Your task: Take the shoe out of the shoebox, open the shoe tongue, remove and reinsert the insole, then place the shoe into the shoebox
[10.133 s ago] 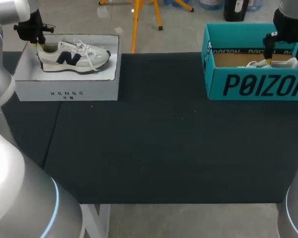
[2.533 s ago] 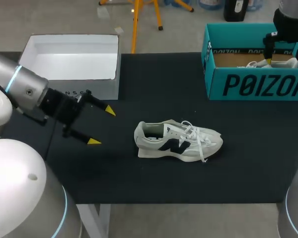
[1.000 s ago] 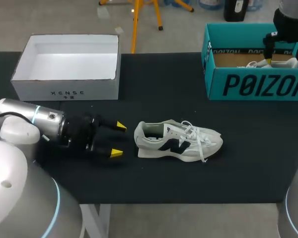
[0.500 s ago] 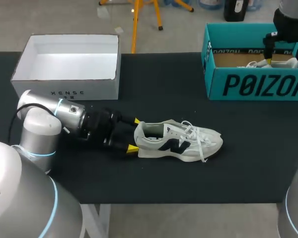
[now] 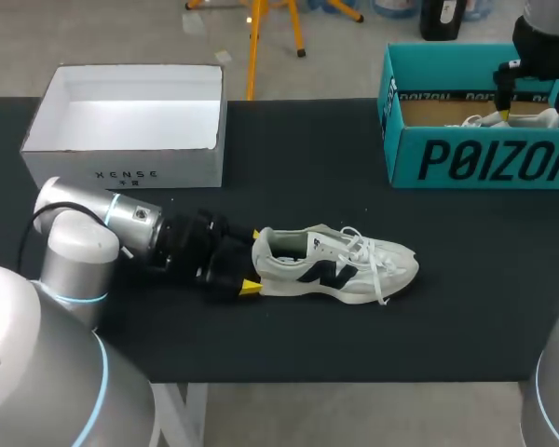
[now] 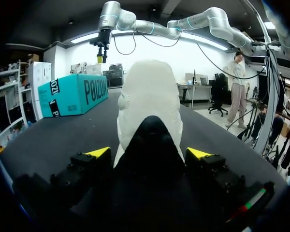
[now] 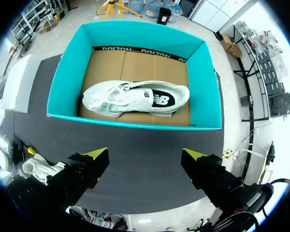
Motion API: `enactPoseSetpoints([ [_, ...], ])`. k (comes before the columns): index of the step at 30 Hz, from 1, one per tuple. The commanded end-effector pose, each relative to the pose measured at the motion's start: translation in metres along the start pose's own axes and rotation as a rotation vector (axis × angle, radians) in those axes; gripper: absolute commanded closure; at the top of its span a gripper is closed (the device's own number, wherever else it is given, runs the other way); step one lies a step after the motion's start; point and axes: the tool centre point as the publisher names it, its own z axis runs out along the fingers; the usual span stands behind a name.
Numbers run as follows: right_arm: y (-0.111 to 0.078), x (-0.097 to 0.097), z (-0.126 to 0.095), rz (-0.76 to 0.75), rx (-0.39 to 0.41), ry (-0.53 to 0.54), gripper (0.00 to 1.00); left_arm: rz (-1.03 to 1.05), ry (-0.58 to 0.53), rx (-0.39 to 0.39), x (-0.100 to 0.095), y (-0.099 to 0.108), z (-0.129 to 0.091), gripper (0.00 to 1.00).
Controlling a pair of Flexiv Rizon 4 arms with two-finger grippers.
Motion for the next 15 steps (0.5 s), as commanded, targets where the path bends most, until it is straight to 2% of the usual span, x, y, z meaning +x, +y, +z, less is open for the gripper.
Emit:
enactPoseSetpoints([
  [1,-0.001,0.000,0.000,0.001,-0.002,-0.001,0.00,0.002,-0.011,0.000,0.004,-0.001,0.006,0.00],
  [8,-0.001,0.000,0.000,0.001,-0.002,-0.001,0.00,-0.004,-0.015,-0.001,-0.003,0.000,0.016,0.00],
  [10,-0.001,0.000,0.000,0.001,-0.002,-0.001,0.00,-0.010,-0.025,-0.036,-0.005,0.002,0.017,0.00],
  [11,-0.001,0.000,0.000,0.001,-0.002,-0.001,0.00,-0.019,-0.026,-0.014,-0.006,0.003,0.018,0.00],
  [13,-0.001,0.000,0.000,0.001,-0.002,-0.001,0.00,-0.020,-0.048,-0.033,-0.008,0.005,0.018,0.00],
  [14,-0.001,0.000,0.000,0.001,-0.002,-0.001,0.00,-0.027,-0.045,-0.009,-0.009,0.006,0.019,0.00],
  [15,-0.001,0.000,0.000,0.001,-0.002,-0.001,0.00,-0.027,-0.055,-0.020,-0.010,0.006,0.019,0.00],
])
